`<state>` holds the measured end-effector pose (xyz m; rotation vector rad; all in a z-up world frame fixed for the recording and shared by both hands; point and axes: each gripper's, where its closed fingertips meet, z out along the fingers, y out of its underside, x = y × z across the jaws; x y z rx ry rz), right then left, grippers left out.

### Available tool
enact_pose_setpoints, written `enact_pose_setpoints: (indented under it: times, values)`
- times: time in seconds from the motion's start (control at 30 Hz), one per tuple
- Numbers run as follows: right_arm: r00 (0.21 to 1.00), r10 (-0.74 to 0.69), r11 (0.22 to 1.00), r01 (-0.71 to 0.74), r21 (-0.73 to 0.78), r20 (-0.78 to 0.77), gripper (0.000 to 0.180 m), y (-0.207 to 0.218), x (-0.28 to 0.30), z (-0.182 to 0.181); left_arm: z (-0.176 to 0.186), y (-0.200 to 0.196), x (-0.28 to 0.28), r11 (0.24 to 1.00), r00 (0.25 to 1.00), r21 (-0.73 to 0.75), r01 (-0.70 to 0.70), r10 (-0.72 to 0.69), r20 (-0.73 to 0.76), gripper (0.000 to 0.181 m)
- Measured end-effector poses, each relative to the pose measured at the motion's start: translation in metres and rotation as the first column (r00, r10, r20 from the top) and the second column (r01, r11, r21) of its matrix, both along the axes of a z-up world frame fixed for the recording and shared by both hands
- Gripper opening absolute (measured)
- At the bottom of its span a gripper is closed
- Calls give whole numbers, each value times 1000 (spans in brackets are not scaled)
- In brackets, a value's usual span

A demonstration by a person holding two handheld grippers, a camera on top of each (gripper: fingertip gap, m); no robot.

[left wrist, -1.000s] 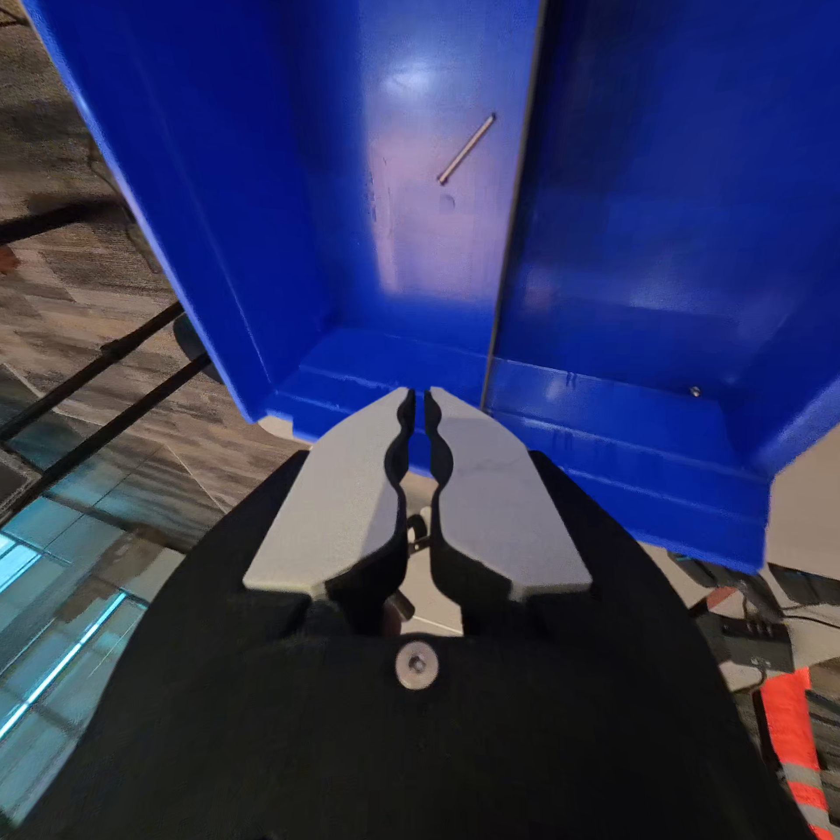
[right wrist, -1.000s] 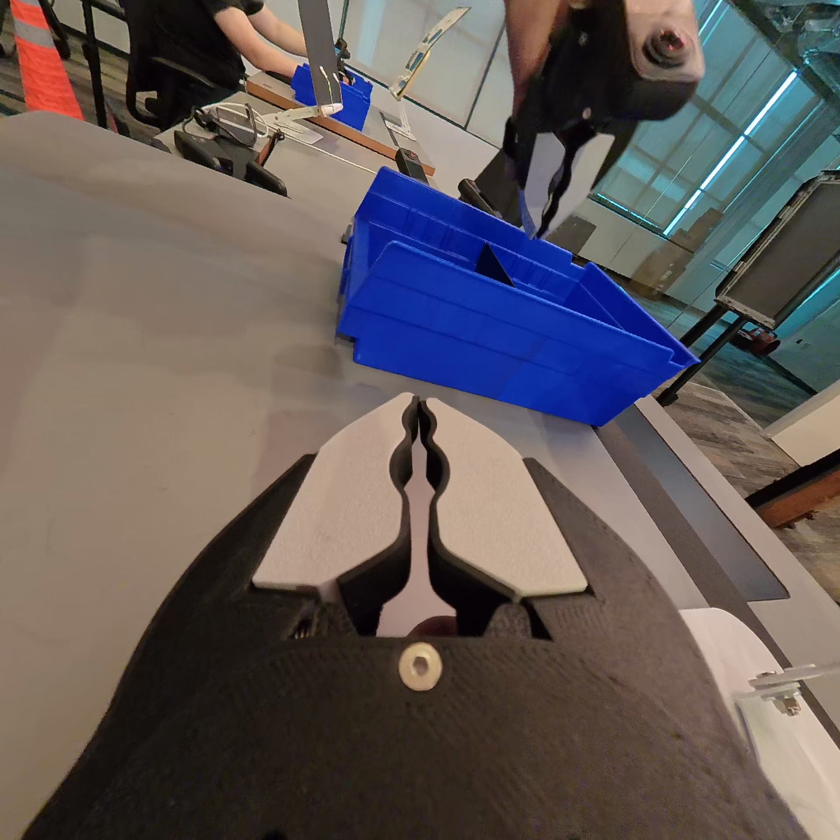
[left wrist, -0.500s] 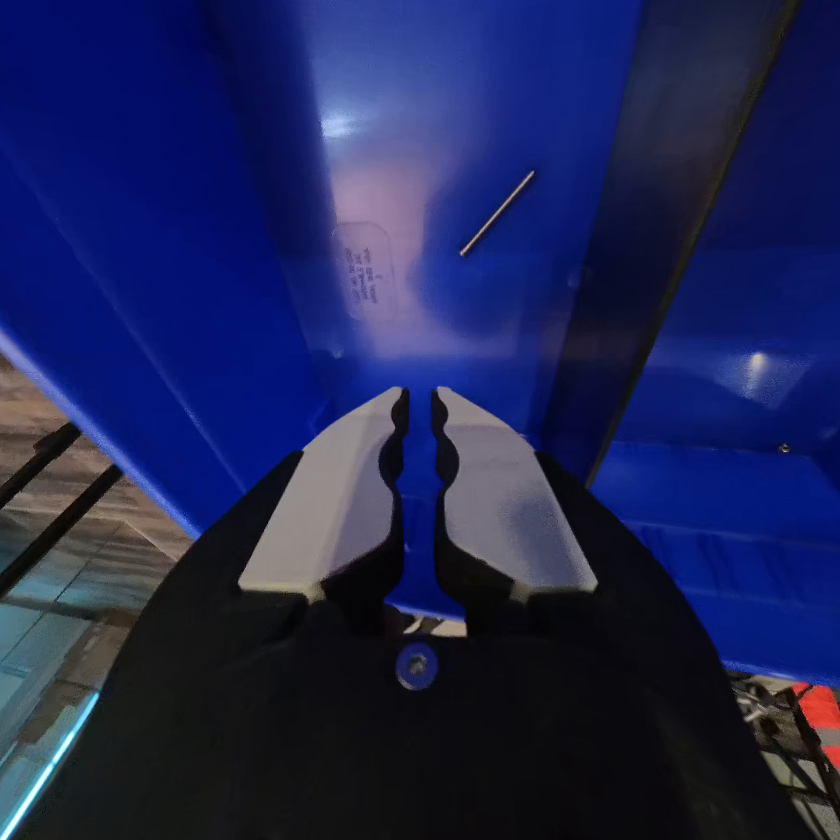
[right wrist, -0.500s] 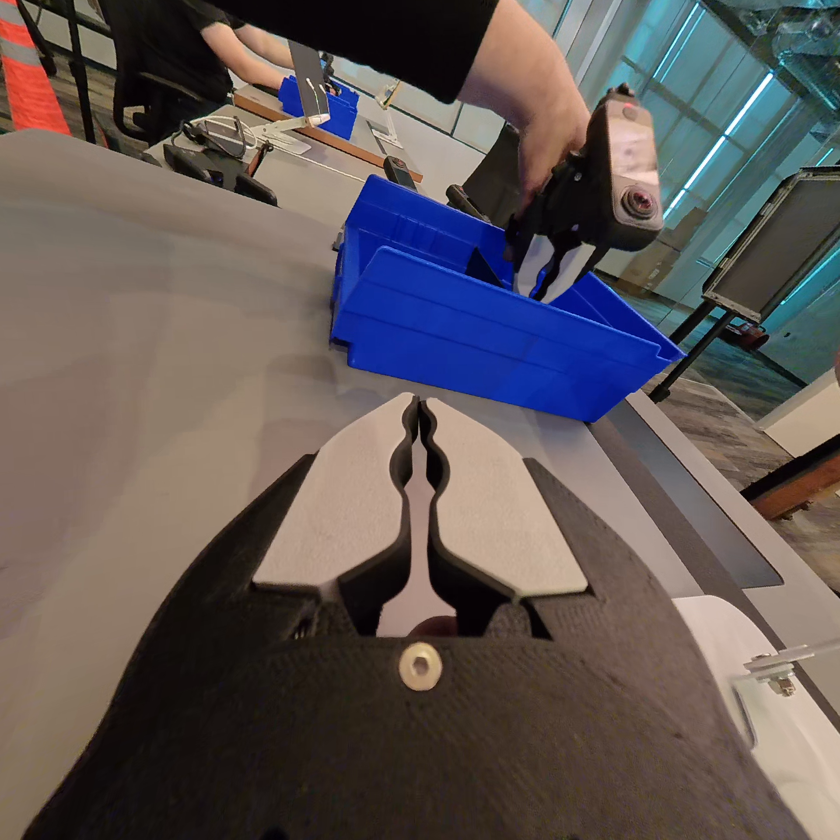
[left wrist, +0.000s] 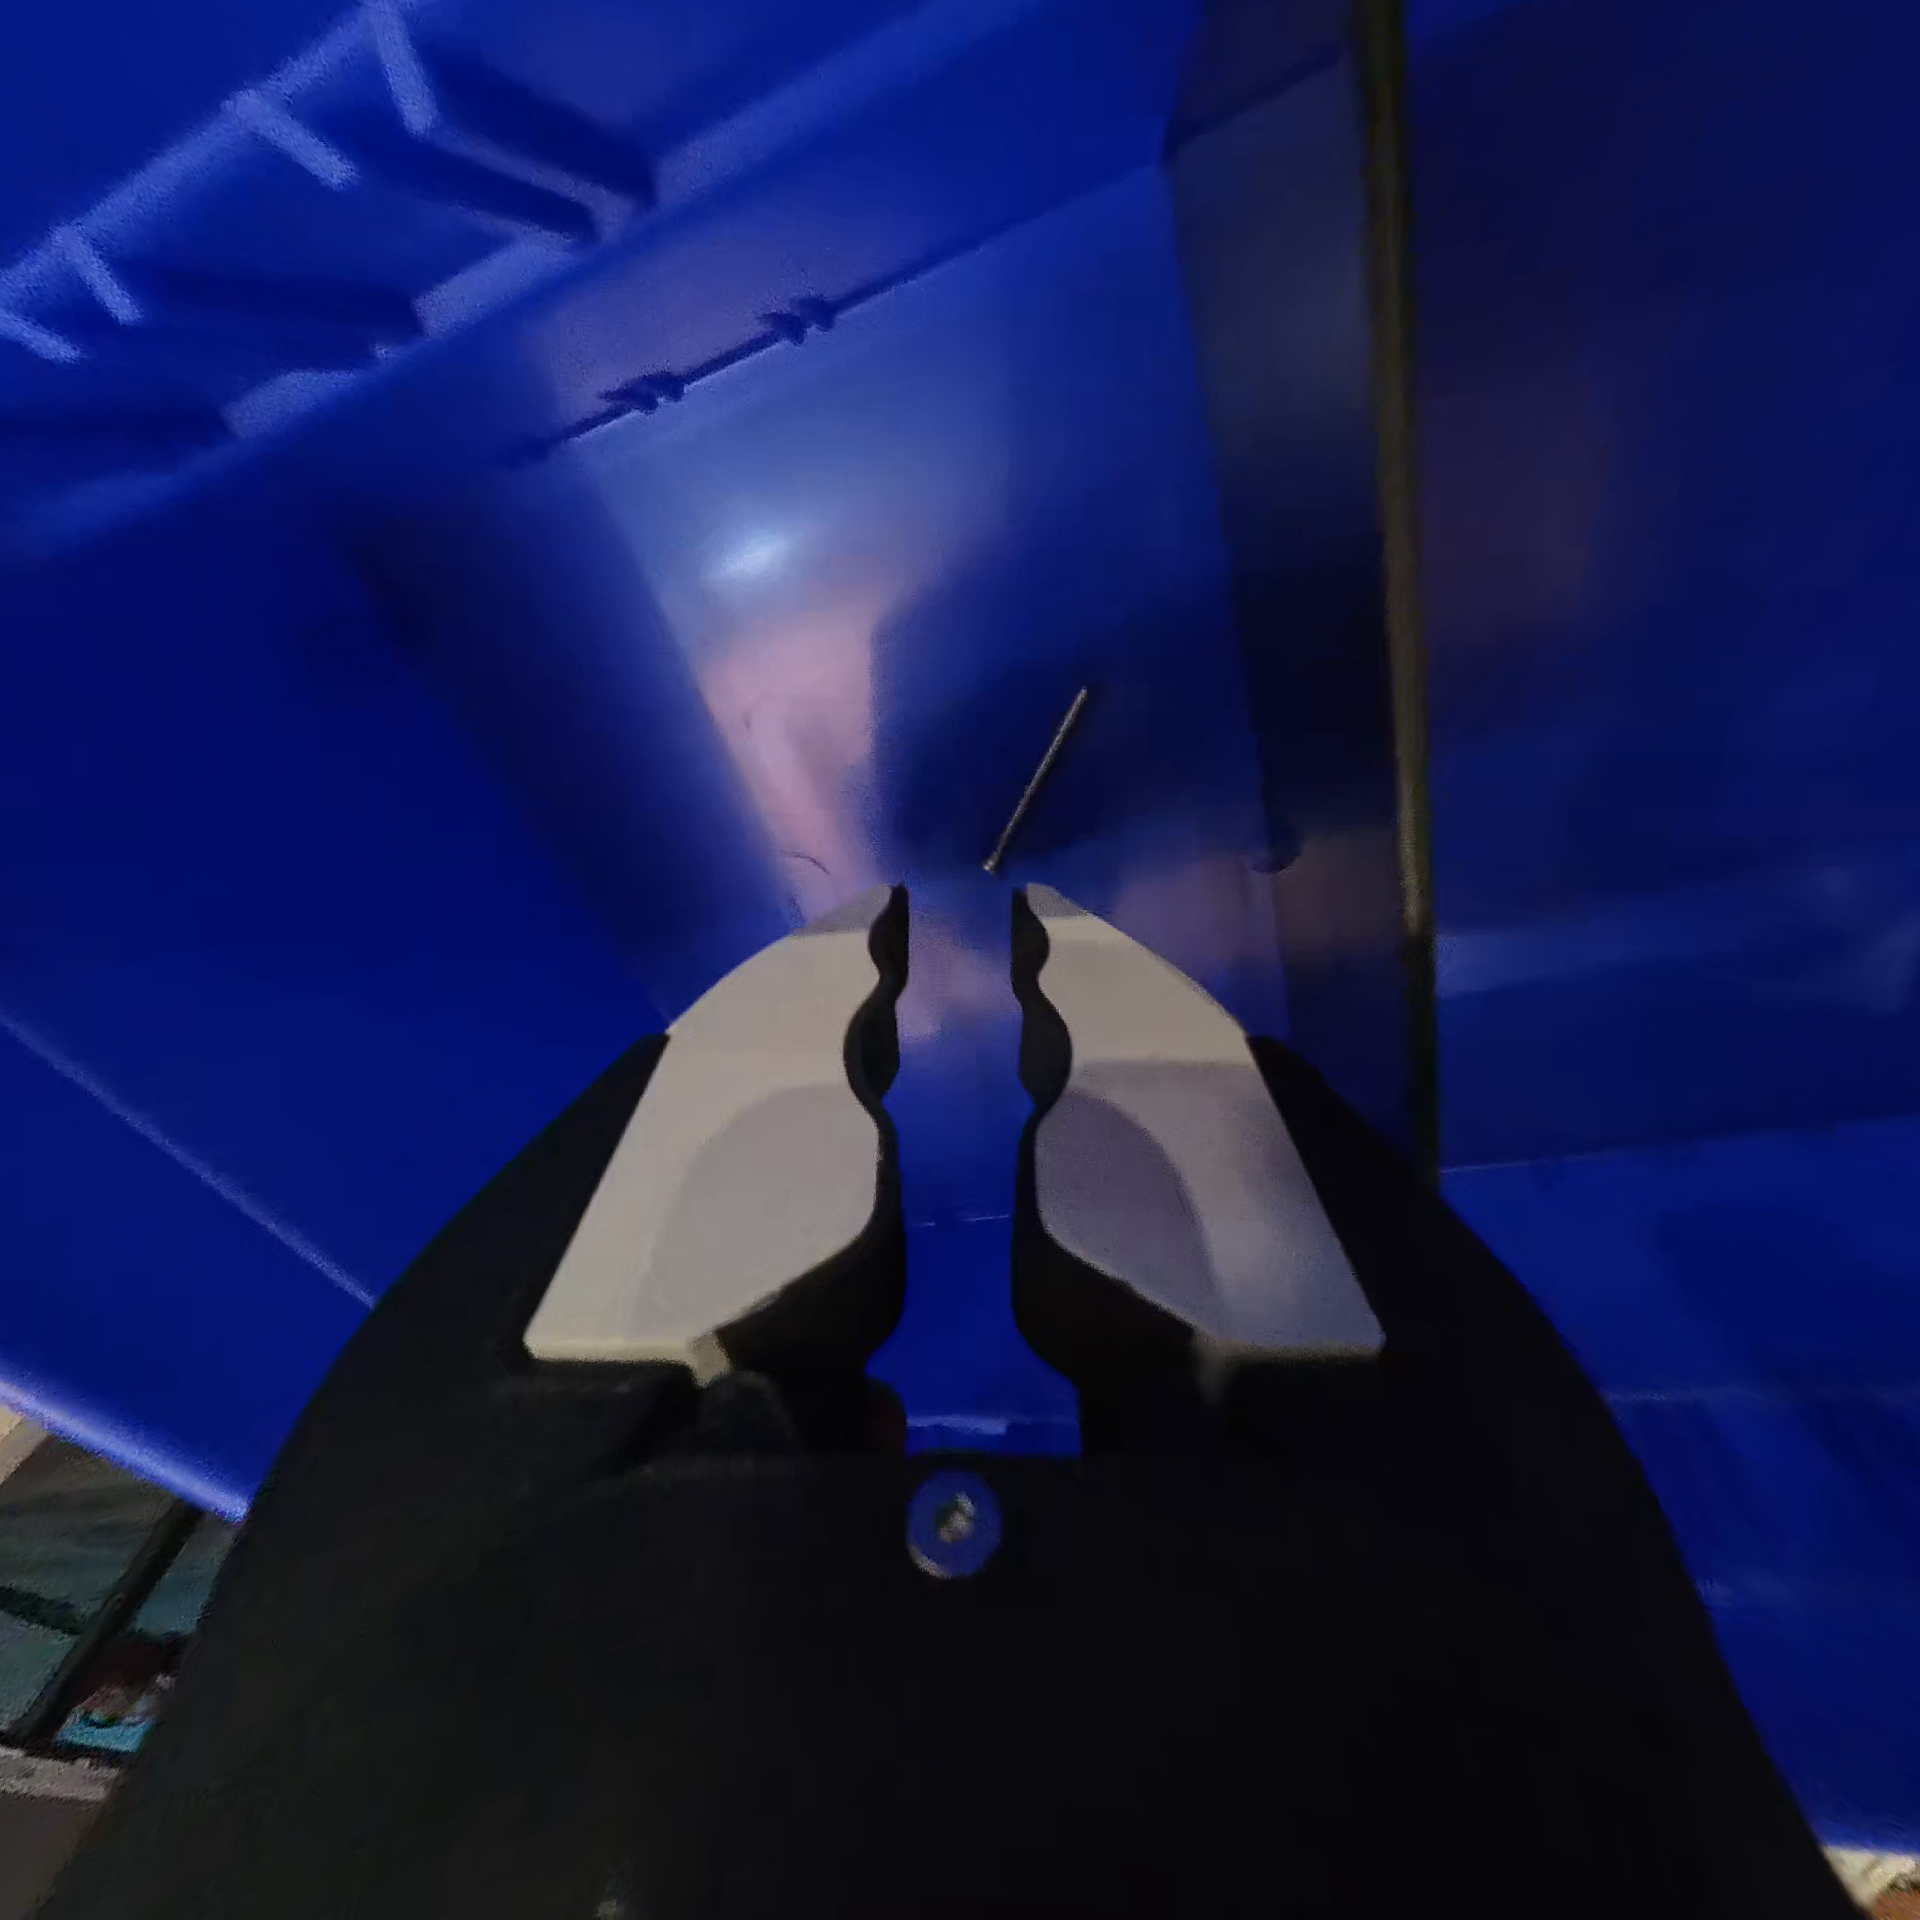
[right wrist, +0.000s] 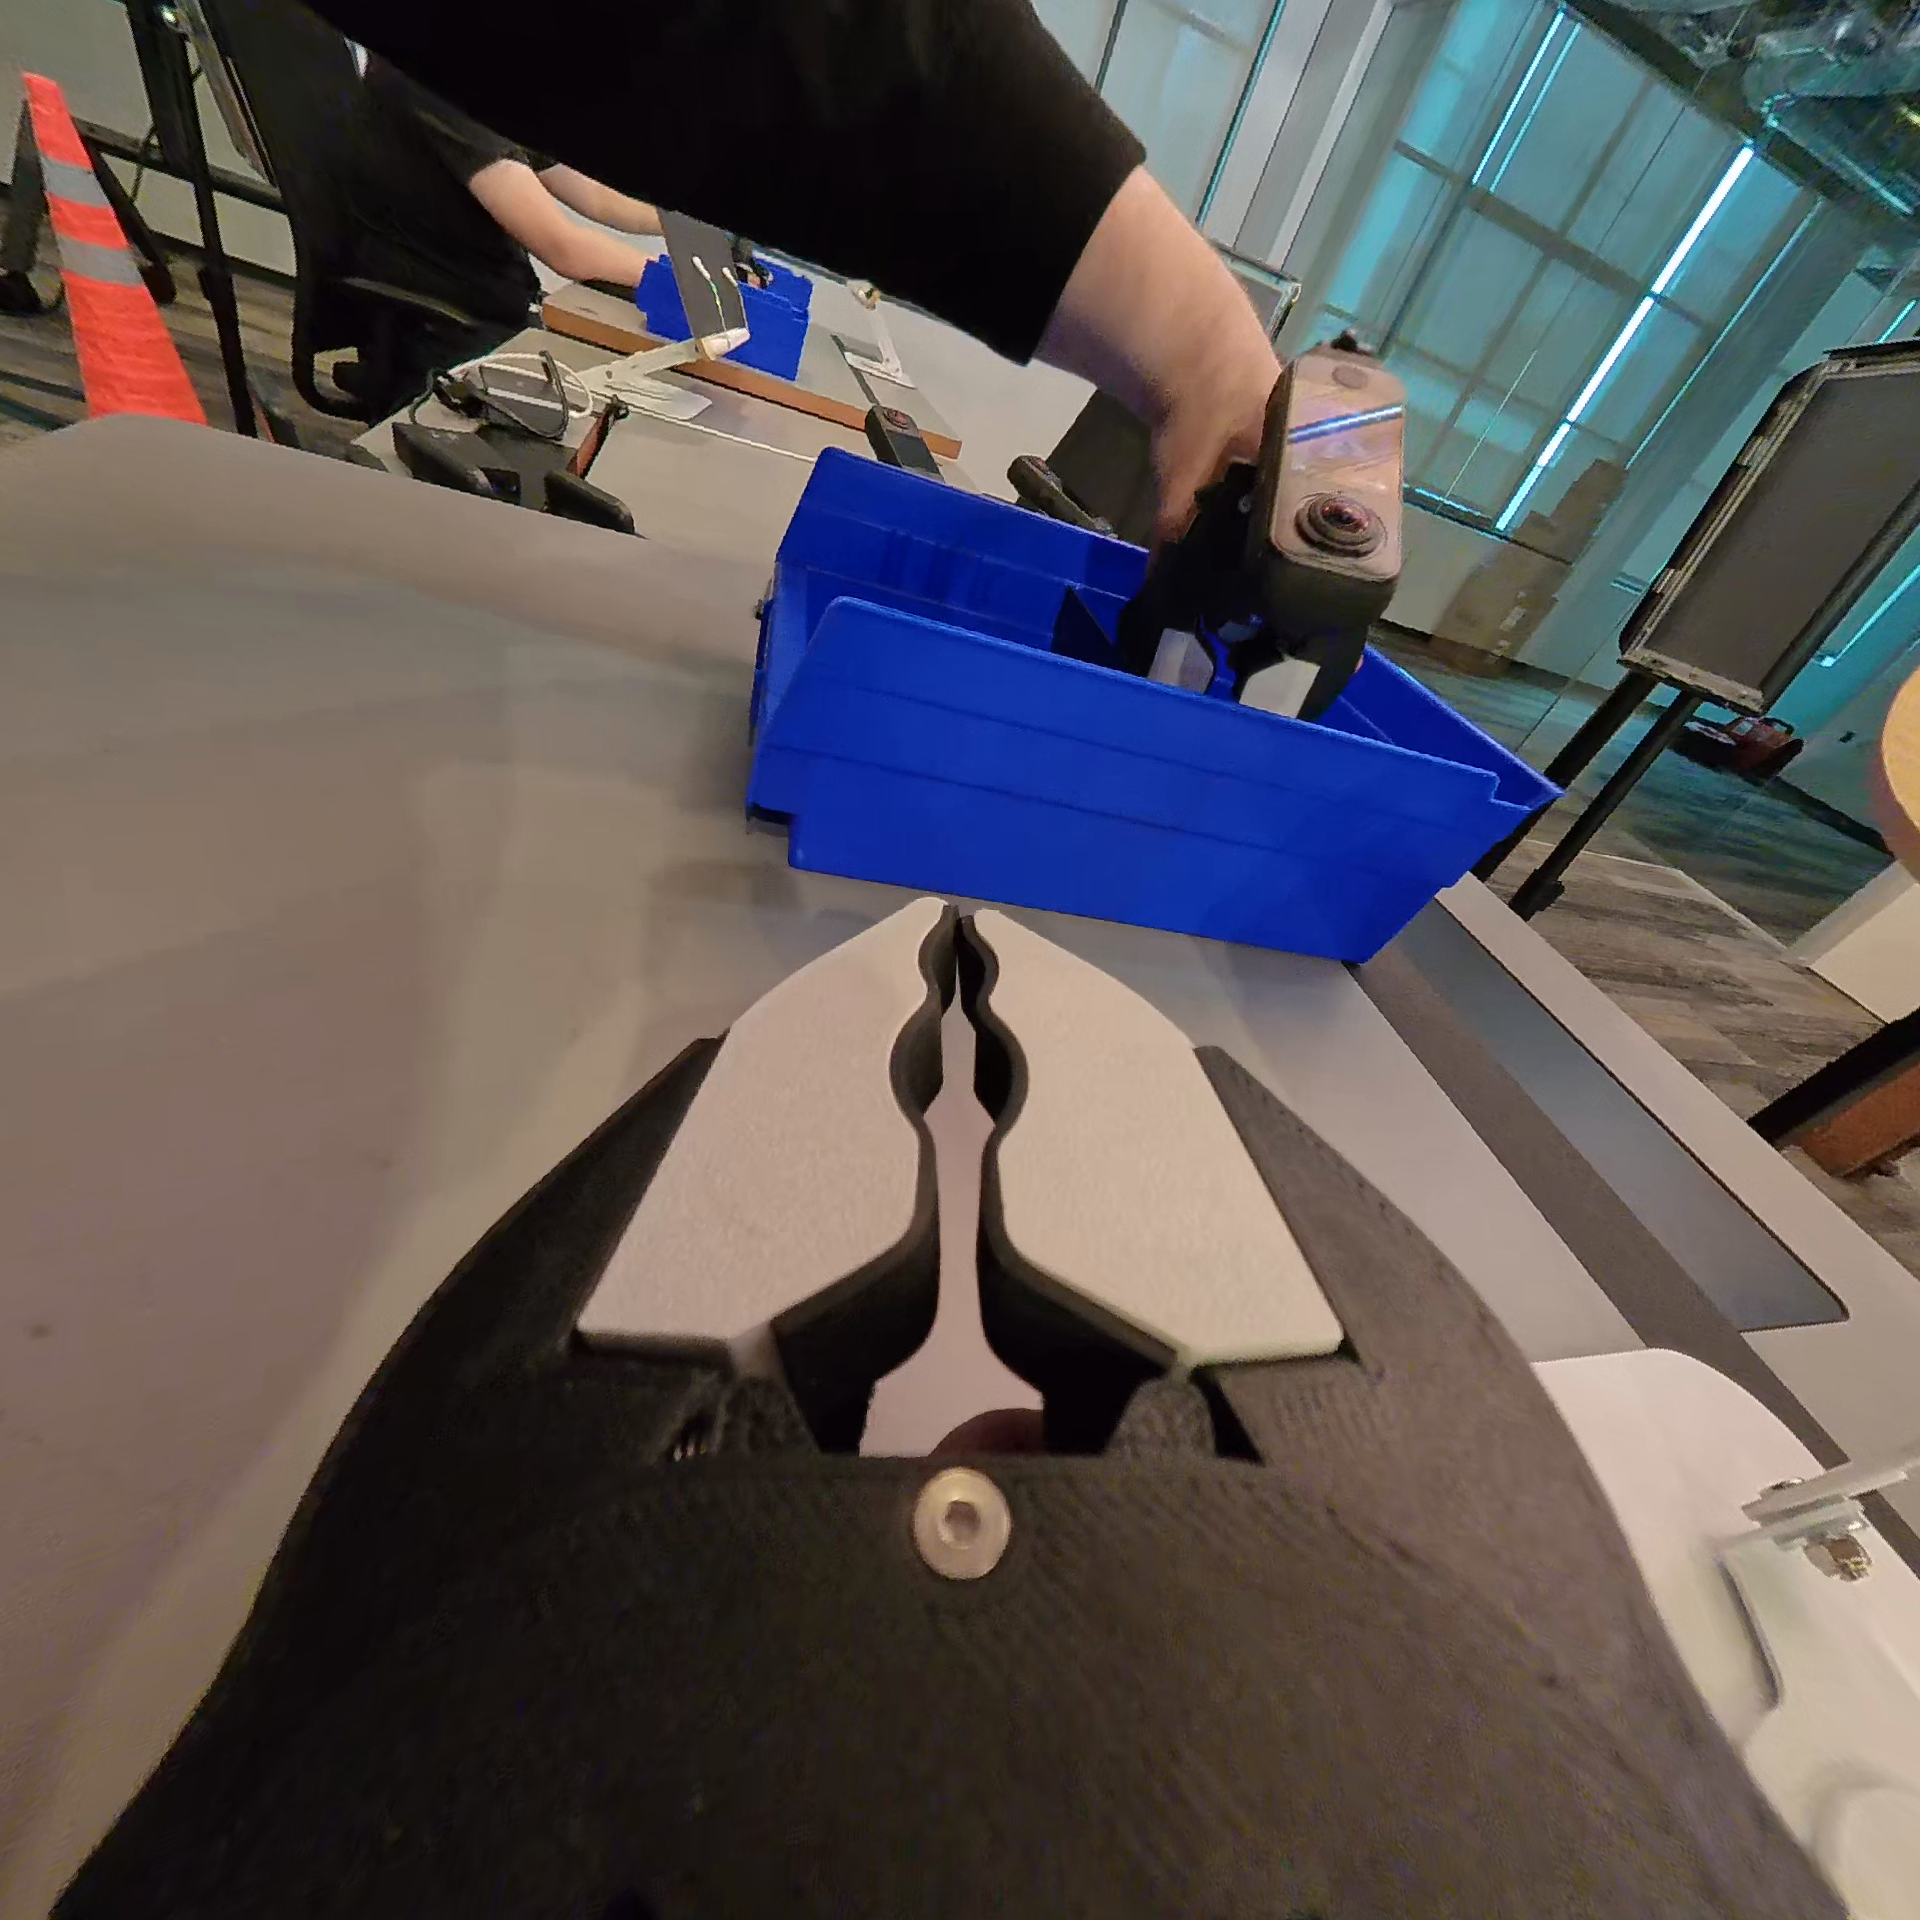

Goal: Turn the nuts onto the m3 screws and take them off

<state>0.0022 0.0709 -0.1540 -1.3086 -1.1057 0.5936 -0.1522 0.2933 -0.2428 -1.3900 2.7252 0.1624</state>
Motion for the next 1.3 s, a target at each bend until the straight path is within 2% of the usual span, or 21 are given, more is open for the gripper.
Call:
enact_pose_setpoints:
  times: [0.17,0.27,0.53,0.8,0.93,1.07,1.2,1.3]
  values:
    - [1000,1,1000,-1,-6,-6,0,0,1,1,-3,-8,9,997,999,-79,-4,8,52,16]
    - [1000,2,1000,-2,-6,-9,0,0,1,1,-7,-7,0,996,1000,-84,1,-2,-8,14]
    - [1000,1,1000,-1,-7,-20,0,1,2,2,-7,-11,-3,993,999,-115,9,-13,-36,3]
    - [1000,2,1000,-2,-2,-21,0,0,2,3,-2,-3,2,998,998,-48,-48,50,47,2]
    - [1000,2,1000,-2,0,-24,0,0,2,3,24,8,1,996,994,27,-87,85,75,2]
    - [1000,2,1000,-1,5,-28,0,-2,4,4,74,-1,-6,987,982,64,-147,138,131,2]
    - [1000,8,1000,-7,11,-27,0,-6,8,4,121,-45,-19,982,981,95,-165,154,118,2]
    - [1000,11,1000,-11,16,-23,0,-11,11,4,145,-93,-18,979,974,94,-183,167,155,2]
